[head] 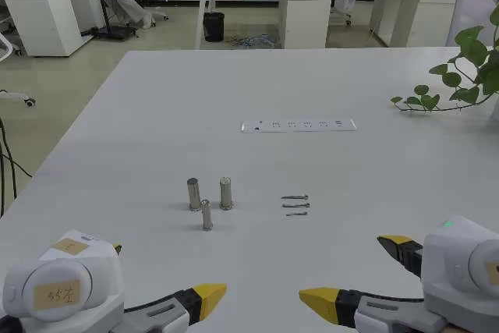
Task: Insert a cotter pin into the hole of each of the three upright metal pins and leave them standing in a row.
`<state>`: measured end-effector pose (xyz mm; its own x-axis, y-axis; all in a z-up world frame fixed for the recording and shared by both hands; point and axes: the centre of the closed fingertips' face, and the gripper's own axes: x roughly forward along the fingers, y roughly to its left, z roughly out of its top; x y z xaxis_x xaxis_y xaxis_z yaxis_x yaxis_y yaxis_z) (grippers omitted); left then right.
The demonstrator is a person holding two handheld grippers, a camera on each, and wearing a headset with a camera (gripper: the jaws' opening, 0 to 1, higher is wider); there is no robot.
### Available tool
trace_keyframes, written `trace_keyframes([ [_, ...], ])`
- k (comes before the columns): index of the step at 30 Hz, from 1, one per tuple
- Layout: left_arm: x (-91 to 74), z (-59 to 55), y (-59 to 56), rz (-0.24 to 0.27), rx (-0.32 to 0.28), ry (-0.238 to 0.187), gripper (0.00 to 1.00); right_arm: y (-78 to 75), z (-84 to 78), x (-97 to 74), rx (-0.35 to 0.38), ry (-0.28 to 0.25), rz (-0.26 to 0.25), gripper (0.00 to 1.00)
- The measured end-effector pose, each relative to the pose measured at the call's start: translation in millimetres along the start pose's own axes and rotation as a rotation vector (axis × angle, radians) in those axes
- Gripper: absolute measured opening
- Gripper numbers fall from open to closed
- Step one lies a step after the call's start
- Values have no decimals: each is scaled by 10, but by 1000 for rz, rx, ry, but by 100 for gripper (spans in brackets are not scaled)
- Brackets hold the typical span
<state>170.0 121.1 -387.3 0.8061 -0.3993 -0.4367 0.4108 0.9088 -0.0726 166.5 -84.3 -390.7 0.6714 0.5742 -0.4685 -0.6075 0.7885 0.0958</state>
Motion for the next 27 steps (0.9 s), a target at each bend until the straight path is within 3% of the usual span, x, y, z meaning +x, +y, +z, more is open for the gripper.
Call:
trace_keyframes([
  [27, 1, -8, 11, 4, 1, 0, 88, 2, 31, 6, -4, -6, 11, 88],
])
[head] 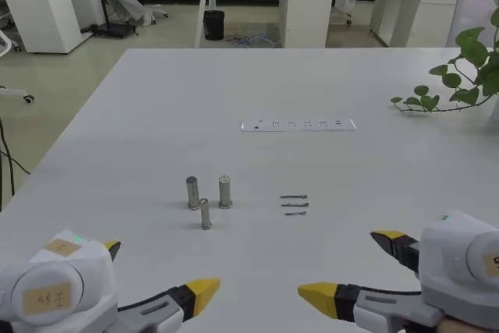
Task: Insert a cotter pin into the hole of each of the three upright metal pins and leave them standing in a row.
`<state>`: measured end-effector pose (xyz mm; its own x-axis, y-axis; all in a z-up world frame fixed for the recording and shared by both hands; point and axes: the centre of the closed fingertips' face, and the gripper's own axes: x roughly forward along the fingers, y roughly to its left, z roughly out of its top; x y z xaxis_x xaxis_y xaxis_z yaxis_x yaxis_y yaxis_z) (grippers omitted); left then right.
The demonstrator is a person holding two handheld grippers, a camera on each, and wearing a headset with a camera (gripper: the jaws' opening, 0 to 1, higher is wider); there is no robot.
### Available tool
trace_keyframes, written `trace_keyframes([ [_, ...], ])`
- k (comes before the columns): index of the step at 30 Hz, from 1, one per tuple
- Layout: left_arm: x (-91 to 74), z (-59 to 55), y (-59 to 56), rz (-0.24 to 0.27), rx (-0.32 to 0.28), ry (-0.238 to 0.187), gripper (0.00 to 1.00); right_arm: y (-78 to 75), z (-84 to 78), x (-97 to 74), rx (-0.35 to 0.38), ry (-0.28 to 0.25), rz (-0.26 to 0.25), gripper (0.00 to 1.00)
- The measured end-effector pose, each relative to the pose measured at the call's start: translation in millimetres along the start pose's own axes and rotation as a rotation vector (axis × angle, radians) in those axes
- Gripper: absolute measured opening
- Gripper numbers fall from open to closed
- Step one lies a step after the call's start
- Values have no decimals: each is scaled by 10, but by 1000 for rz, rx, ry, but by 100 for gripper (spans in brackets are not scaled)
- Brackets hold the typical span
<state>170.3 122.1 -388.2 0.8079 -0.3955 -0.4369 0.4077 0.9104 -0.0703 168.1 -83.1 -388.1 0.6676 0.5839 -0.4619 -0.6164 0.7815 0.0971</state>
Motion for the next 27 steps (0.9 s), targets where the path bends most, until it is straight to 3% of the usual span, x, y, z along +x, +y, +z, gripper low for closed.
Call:
trace_keyframes([
  [27, -15, -23, -6, -2, -6, 1, 88, 11, -8, 0, -2, 7, 11, 87],
])
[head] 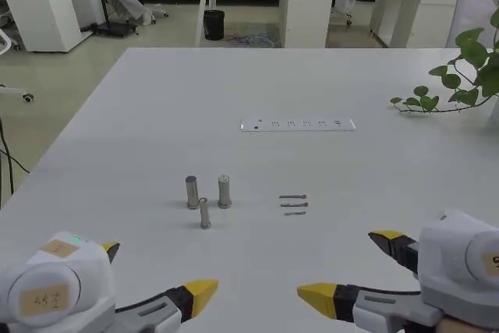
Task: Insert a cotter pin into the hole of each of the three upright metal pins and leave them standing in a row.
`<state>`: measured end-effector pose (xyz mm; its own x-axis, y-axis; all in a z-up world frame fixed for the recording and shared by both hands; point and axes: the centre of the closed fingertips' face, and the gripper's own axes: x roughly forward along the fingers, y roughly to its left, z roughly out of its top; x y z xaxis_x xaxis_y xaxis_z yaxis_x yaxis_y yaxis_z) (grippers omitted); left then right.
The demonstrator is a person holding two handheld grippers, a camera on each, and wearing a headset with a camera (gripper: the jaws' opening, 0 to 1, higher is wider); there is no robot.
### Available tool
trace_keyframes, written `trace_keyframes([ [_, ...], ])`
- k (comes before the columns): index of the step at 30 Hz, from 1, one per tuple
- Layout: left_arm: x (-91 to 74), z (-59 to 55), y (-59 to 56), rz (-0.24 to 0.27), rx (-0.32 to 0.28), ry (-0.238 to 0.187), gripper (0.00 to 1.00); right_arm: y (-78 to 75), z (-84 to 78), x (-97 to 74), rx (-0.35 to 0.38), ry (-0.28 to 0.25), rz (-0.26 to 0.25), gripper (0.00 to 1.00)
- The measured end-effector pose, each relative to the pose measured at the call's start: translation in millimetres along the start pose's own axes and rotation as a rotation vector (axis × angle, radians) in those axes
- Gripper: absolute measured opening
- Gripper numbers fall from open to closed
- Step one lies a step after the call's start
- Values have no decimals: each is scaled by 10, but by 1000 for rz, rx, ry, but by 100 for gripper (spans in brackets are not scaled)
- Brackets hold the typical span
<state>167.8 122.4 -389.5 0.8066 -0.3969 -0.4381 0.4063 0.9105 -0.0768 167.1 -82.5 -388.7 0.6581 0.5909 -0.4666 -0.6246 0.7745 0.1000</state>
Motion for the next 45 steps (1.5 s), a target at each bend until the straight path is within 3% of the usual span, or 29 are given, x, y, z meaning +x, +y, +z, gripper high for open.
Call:
trace_keyframes([
  [30, -24, -11, 16, -1, -9, 2, 83, 26, 8, 9, -6, 6, 16, 86],
  [41, 144, -24, 40, -21, -5, 14, 77, 3, 60, 26, -5, -9, 16, 84],
  [45, 241, 12, 74, -23, -1, -4, 74, -9, 81, 46, -9, -8, 19, 84],
])
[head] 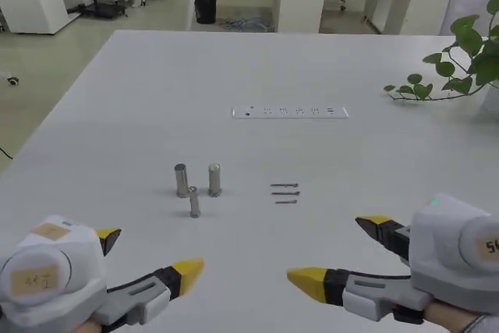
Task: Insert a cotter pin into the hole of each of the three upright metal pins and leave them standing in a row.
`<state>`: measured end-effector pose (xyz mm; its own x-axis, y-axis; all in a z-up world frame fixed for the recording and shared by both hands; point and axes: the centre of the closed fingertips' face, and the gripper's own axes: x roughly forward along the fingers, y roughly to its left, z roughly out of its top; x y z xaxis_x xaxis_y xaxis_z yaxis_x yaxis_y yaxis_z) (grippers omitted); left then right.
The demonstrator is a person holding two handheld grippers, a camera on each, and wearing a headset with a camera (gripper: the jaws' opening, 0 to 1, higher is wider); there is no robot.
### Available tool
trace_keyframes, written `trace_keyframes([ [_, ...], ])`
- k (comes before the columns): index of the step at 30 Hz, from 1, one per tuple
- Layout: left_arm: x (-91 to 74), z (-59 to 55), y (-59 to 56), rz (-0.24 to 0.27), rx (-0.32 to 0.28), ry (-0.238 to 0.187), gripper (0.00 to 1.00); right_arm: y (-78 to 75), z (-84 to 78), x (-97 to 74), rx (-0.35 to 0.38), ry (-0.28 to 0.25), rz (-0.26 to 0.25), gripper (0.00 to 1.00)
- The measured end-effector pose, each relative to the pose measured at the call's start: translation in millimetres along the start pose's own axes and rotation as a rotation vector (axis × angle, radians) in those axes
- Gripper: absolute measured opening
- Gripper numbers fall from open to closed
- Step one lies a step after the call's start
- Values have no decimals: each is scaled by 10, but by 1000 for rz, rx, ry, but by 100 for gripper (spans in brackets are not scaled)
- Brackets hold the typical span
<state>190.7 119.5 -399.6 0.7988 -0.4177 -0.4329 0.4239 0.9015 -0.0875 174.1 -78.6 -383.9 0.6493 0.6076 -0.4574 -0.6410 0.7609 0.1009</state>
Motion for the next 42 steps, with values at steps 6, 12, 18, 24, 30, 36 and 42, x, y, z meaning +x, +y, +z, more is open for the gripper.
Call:
trace_keyframes([
  [6, 194, 42, 43, -14, -2, -1, 70, -29, 41, 43, 2, -7, 3, 83],
  [12, 379, 83, 57, -20, -10, 8, 63, -67, 46, 108, 11, -19, 1, 82],
  [18, 591, 146, 123, -29, -14, 5, 59, -102, 65, 183, 19, -20, 7, 81],
  [24, 781, 140, 203, -21, -25, 22, 52, -119, 78, 256, 27, -25, 15, 80],
  [30, 925, 141, 279, -15, -30, 27, 46, -128, 74, 327, 38, -27, 20, 79],
  [36, 1102, 154, 307, -22, -28, 20, 40, -147, 40, 395, 50, -17, 26, 79],
  [42, 1244, 95, 296, -41, -19, 32, 32, -170, 36, 419, 51, -13, 25, 79],
])
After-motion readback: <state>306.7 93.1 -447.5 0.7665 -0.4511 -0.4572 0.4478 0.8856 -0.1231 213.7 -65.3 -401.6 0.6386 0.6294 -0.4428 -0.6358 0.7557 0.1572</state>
